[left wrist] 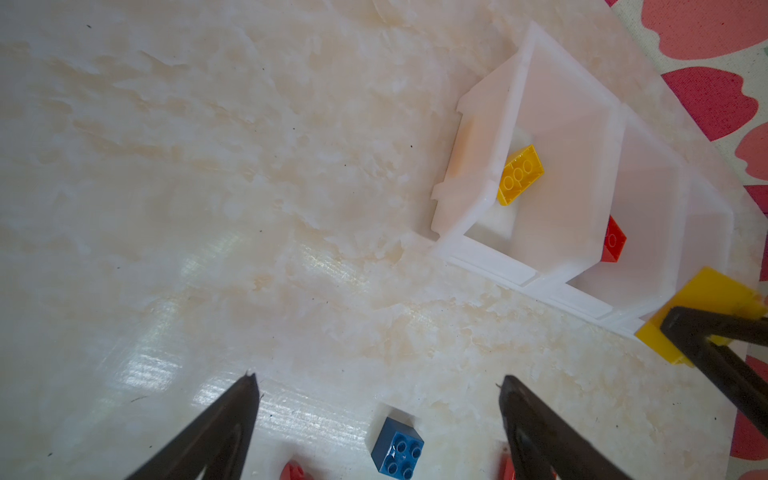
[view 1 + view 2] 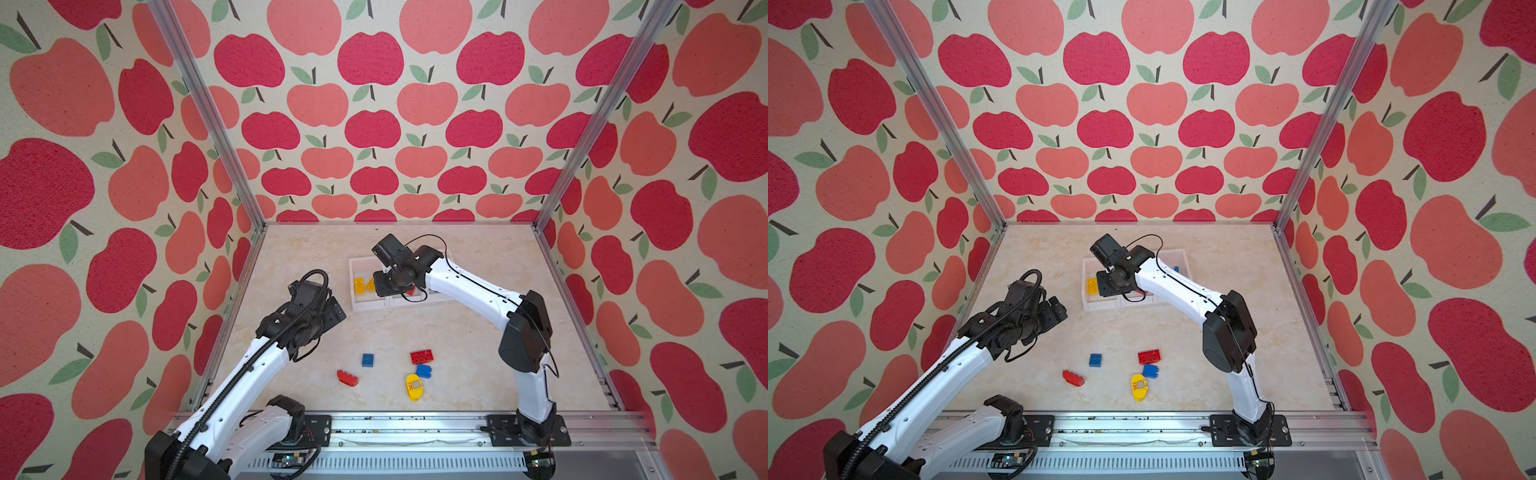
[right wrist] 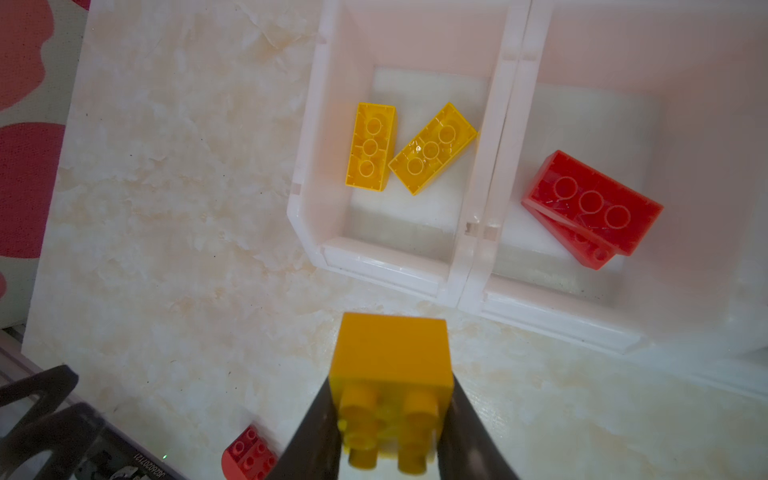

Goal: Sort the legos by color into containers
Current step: 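Carry the yellow 2x2 brick into the yellow-brick bin and open the right gripper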

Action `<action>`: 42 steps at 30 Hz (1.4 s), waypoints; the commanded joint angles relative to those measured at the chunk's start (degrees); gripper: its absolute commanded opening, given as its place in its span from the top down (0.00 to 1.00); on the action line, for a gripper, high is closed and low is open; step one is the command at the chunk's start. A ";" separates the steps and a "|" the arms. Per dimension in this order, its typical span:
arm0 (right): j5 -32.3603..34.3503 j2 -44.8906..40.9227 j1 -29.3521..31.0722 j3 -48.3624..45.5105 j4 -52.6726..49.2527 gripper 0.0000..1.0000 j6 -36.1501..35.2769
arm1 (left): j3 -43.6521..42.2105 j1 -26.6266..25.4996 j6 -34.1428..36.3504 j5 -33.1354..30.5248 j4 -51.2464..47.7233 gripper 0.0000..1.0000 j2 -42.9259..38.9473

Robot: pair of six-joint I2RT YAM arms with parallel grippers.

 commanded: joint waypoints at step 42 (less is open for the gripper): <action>-6.43 16.82 -5.11 21.58 -7.07 0.44 -5.83 | -0.55 -0.08 -2.15 -1.38 -0.45 0.07 1.03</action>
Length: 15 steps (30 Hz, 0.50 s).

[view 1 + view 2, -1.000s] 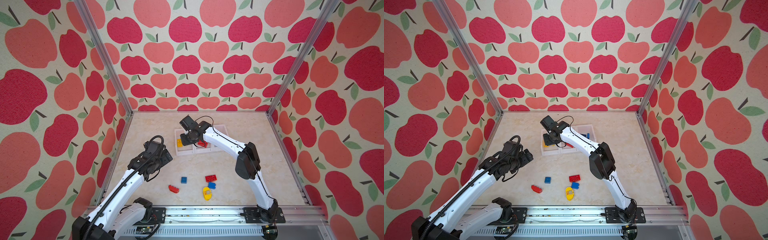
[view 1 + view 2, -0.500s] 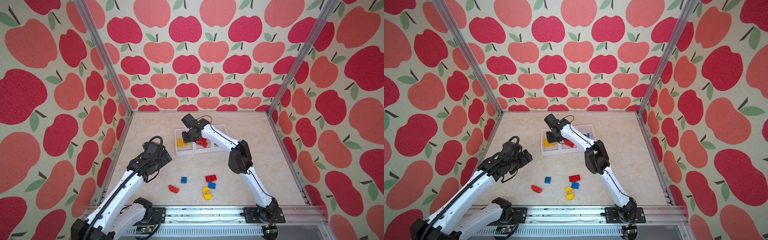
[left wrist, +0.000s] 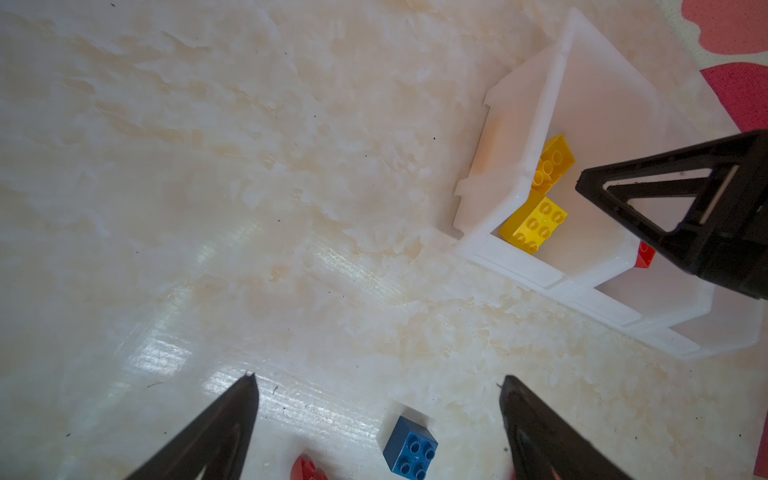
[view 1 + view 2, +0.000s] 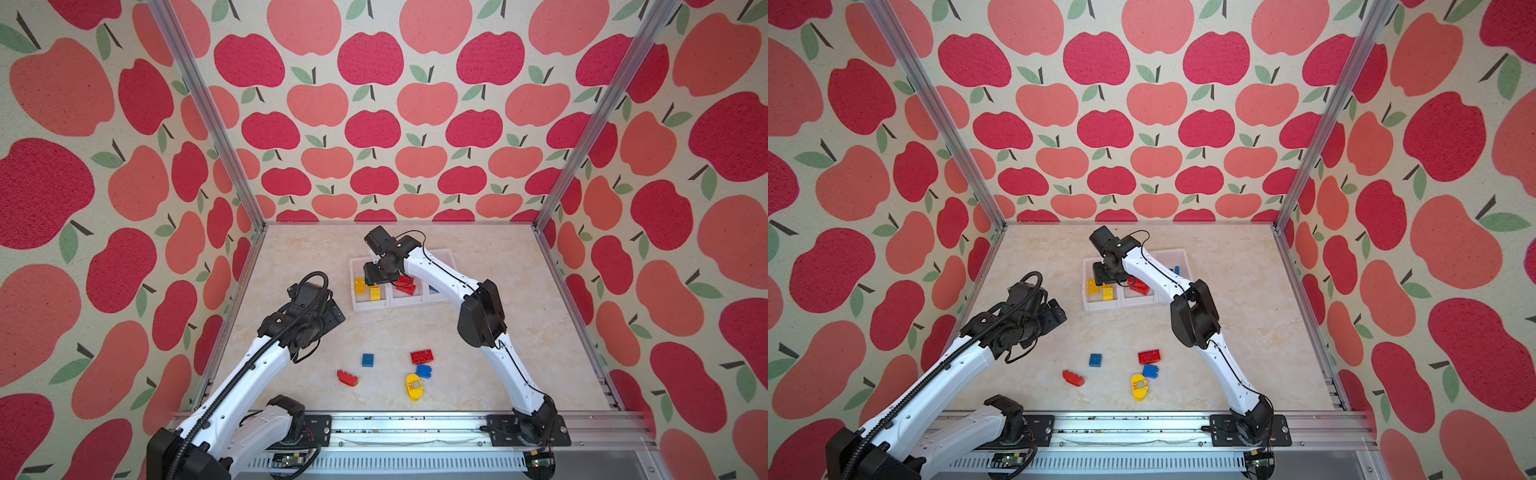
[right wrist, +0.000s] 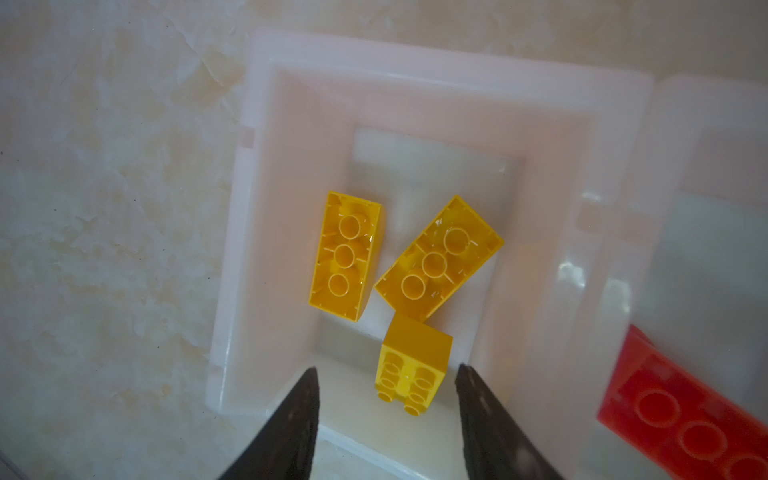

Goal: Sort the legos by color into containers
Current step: 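Carry the yellow 2x2 brick into the yellow-brick bin and open the right gripper, then move the right gripper down over the red 2x4 brick beside the blue brick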

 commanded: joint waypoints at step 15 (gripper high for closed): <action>-3.03 -32.23 1.50 -39.14 7.65 0.36 -11.97 | 0.06 -0.20 -0.02 0.49 2.56 0.07 1.95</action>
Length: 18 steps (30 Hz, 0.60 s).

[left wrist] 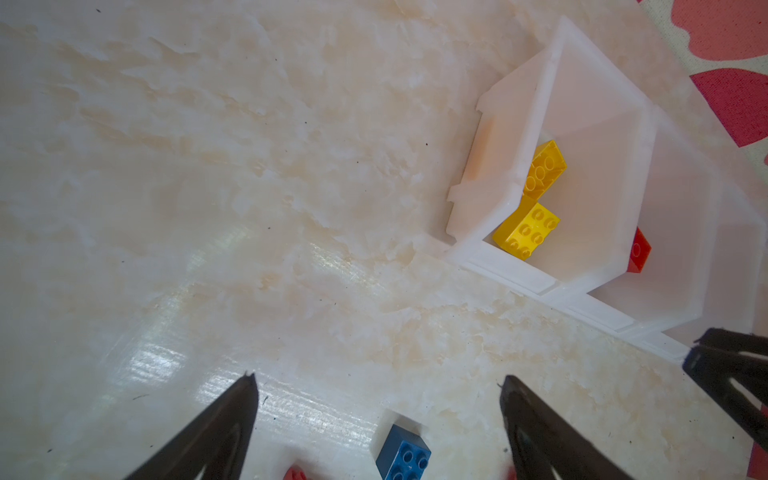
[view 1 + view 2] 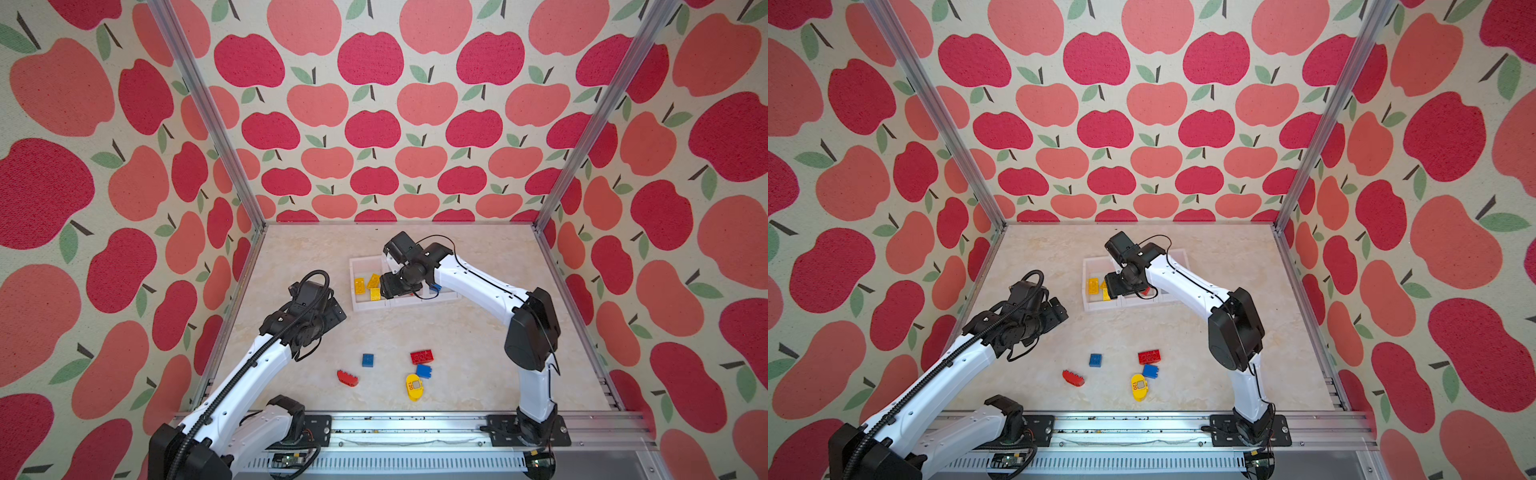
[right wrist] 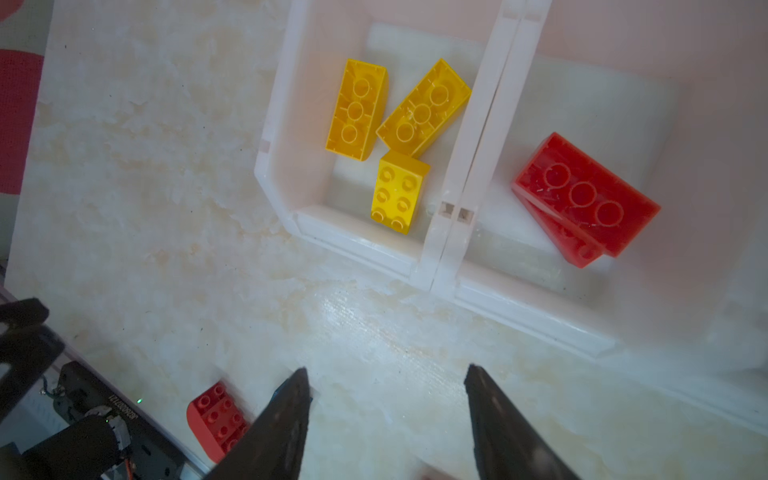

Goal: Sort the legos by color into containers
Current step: 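Move the right gripper down over the red 2x4 brick beside the blue brick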

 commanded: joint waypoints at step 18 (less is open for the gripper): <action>2.97 -22.00 3.19 -33.43 -0.52 0.27 -38.21 | 0.27 -0.23 1.28 1.78 1.64 0.07 1.69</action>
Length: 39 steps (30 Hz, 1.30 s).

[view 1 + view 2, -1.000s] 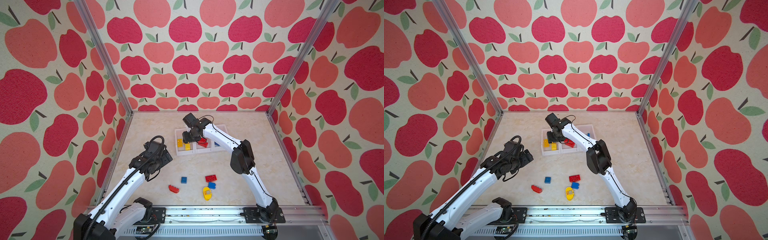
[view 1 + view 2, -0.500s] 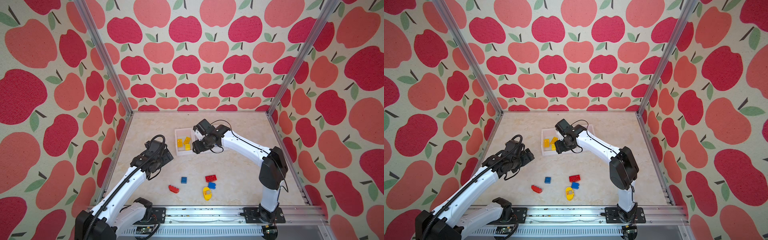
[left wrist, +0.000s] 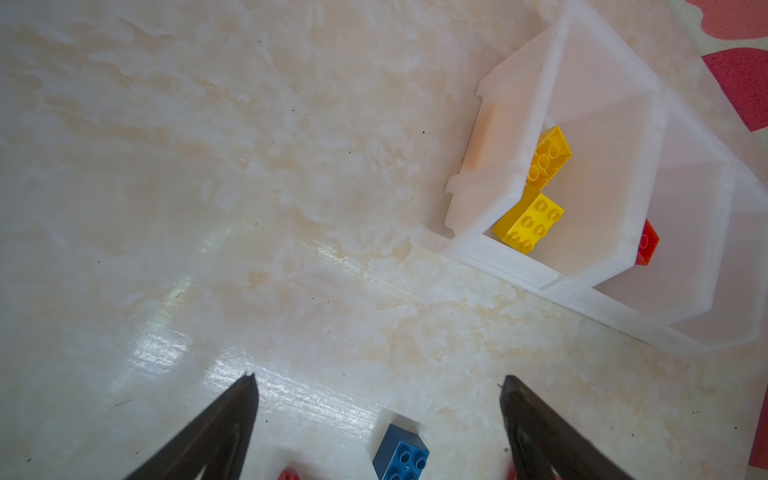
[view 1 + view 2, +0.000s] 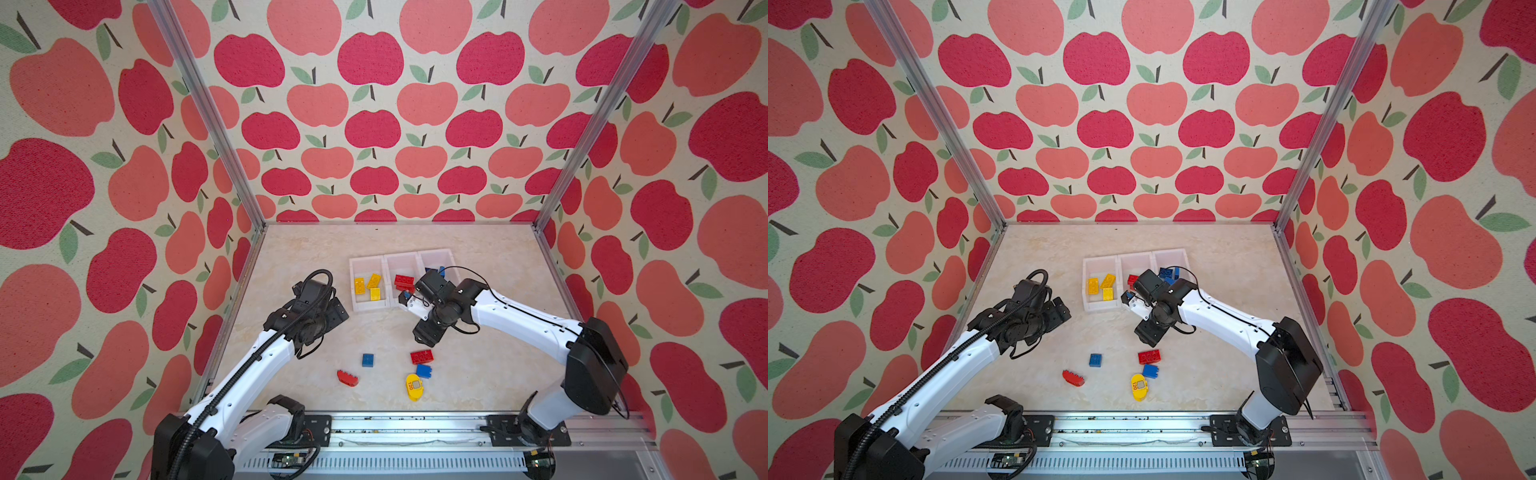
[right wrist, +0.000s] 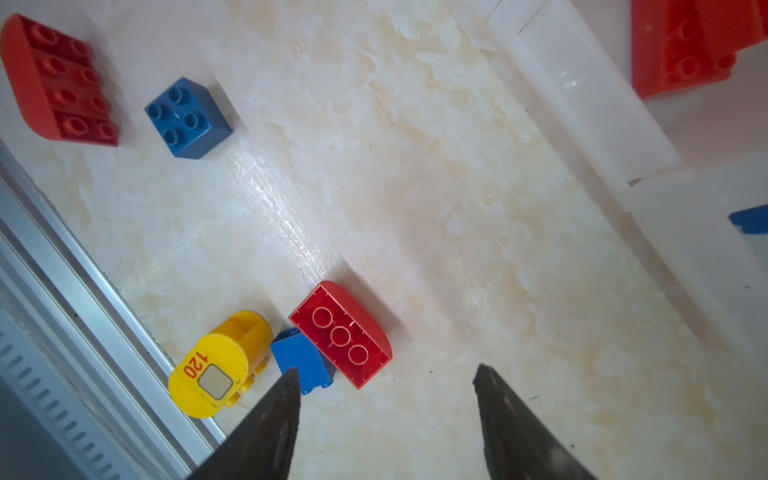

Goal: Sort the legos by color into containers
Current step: 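Move the right gripper down over the red 2x4 brick beside the blue brick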

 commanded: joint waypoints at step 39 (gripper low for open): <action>7.37 3.14 8.39 -8.62 7.94 0.30 -19.65 | -0.62 1.10 1.10 0.21 -0.40 0.06 -1.81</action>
